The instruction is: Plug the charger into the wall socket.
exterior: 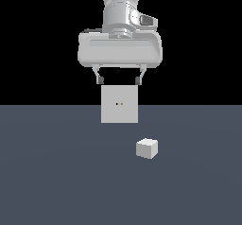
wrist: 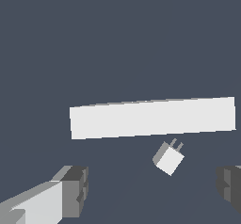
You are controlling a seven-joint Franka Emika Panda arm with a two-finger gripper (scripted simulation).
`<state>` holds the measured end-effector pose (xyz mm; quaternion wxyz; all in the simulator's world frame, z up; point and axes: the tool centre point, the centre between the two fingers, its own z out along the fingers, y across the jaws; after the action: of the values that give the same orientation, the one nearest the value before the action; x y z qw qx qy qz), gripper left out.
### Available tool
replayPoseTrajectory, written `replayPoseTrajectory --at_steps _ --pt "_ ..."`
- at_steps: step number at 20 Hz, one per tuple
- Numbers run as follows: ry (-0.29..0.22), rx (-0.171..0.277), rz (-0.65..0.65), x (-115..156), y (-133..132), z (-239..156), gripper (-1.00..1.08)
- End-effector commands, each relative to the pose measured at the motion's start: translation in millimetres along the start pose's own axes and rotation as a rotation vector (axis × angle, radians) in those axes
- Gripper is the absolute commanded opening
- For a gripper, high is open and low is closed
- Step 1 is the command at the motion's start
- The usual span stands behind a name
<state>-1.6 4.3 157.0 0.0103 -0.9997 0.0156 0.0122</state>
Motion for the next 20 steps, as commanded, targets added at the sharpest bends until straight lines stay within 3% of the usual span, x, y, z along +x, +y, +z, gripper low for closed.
replayPoseTrajectory --at_steps 1,11,20 --pt "0.000 0.000 0.000 0.0 0.0 0.0 1.00" --pt "0.032 -0.009 0.041 -4.1 5.0 6.1 1.00" --pt "0.116 -0.032 0.149 -14.6 17.4 22.4 1.00"
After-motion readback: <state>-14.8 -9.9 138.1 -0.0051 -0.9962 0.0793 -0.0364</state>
